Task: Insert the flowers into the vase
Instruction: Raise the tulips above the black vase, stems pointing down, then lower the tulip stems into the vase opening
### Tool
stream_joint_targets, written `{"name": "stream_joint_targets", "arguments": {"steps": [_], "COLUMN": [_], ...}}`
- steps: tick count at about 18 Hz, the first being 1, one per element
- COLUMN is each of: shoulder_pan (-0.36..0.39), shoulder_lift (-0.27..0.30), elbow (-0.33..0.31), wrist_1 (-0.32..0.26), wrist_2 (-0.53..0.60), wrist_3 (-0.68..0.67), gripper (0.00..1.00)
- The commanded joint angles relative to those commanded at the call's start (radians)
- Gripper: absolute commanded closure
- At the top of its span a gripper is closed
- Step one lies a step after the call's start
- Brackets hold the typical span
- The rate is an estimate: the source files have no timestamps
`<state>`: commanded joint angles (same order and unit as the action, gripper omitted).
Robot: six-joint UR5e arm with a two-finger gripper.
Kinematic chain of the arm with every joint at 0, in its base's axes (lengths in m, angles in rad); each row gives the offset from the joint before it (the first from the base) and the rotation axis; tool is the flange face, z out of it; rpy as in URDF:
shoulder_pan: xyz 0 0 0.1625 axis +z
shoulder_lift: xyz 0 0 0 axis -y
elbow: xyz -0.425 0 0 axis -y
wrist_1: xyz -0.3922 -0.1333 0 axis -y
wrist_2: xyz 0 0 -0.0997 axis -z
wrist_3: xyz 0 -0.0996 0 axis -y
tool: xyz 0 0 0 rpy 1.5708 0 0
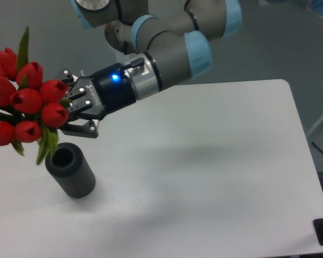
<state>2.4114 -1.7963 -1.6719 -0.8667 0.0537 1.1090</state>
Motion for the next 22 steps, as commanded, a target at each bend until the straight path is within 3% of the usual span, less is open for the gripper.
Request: {"name": "stream_joint_targets", "arguments": {"steps": [5,9,17,22], "shoulder_pan": [-0.002,0.0,0.031,0.025], "shoulder_lift": [-0.003,-0.006,-0.003,0.017], "elbow": [-0.017,-0.063,-0.095,-0.175], "wrist_1": [0.002,0.002,0.006,0.006], "wrist_2": [0.003,0.005,0.009,0.012], "wrist_3": [0.022,0.123,0.147,0.184], "gripper": [1.0,1.0,1.0,1.0]}}
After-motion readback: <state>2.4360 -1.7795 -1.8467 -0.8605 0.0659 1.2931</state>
